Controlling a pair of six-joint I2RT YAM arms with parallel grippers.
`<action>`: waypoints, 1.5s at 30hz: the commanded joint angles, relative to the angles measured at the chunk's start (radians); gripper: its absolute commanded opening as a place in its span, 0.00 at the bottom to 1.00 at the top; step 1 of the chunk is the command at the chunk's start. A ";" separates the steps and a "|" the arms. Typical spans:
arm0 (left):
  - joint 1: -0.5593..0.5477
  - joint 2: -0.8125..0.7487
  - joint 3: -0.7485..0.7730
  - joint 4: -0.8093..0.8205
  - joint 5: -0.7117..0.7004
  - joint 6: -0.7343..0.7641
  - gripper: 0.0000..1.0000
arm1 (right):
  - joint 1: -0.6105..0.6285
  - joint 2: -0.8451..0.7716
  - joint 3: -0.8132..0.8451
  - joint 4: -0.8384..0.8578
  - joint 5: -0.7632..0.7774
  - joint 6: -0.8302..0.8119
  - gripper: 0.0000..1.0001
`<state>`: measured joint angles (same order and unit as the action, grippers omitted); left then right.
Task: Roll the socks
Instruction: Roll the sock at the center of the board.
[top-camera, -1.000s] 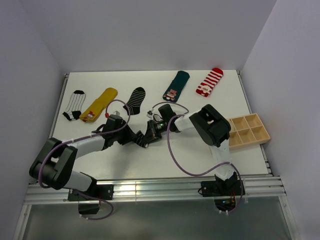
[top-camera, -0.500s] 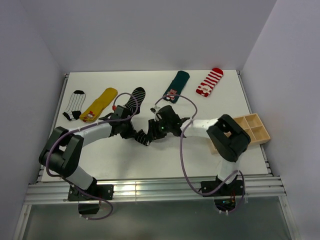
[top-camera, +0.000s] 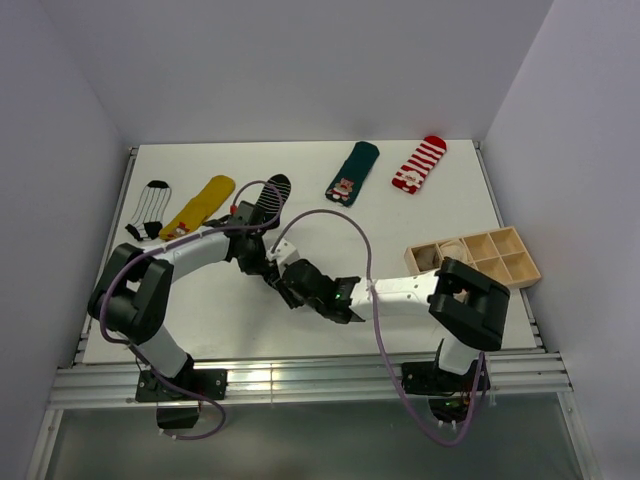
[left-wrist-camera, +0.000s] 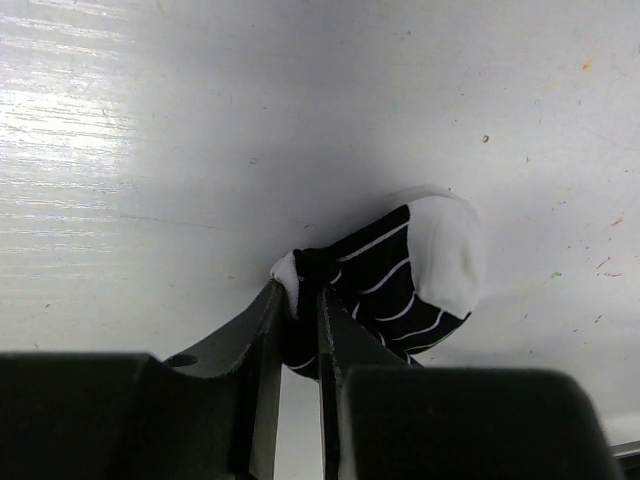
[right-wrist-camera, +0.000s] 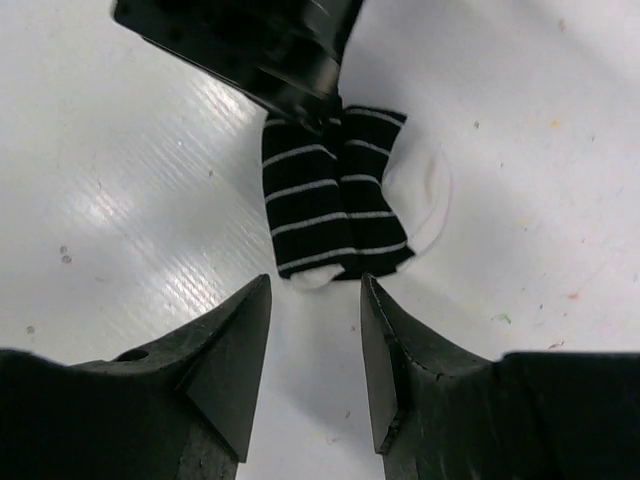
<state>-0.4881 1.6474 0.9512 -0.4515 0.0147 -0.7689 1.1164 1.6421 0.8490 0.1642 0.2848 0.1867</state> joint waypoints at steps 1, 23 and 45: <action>-0.006 0.020 0.034 -0.044 -0.002 0.039 0.17 | 0.043 0.045 0.067 0.058 0.169 -0.111 0.48; -0.006 -0.101 -0.017 0.005 -0.040 -0.009 0.41 | 0.030 0.233 0.164 -0.028 0.045 -0.084 0.00; -0.017 -0.486 -0.462 0.533 -0.025 -0.314 0.63 | -0.447 0.324 0.062 0.222 -1.099 0.445 0.00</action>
<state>-0.4915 1.1461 0.4961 -0.0799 -0.0525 -1.0630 0.6960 1.9003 0.9363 0.2871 -0.6250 0.4816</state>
